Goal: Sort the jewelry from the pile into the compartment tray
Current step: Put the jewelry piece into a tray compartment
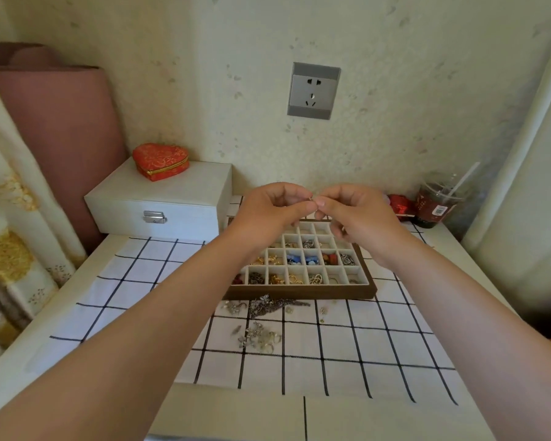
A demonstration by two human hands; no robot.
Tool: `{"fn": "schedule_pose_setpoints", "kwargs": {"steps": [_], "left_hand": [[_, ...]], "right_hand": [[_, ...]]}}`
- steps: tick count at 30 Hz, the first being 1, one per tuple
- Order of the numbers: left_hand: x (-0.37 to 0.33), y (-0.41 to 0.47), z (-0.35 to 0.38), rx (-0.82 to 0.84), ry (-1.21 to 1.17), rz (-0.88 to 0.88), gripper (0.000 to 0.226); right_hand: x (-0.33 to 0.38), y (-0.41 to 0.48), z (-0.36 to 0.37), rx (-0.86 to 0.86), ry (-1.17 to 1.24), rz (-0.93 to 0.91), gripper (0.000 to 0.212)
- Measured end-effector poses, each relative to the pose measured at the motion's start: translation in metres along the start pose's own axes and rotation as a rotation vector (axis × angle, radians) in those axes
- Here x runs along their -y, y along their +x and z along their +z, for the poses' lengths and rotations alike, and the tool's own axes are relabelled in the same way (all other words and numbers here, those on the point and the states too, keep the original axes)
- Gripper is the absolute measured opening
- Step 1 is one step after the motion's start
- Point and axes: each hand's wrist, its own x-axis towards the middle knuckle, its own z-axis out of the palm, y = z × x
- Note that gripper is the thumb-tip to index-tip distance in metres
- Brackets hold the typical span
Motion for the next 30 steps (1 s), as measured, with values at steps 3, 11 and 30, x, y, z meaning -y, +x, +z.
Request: {"fn": "schedule_pose_setpoints", "kwargs": {"steps": [3,11,30], "left_hand": [[0.000,0.009,0.009,0.026,-0.098,-0.096,0.011],[0.002,0.026,0.024,0.032,-0.030,-0.194,0.019],[0.067,0.020,0.030,0.397,1.145,0.087,0.069]], "right_hand": [[0.001,0.008,-0.010,-0.012,-0.045,-0.108,0.011],[-0.016,0.023,-0.023,-0.104,-0.157,-0.165,0.008],[-0.076,0.041,-0.021,0.006,-1.128,0.077,0.013]]}}
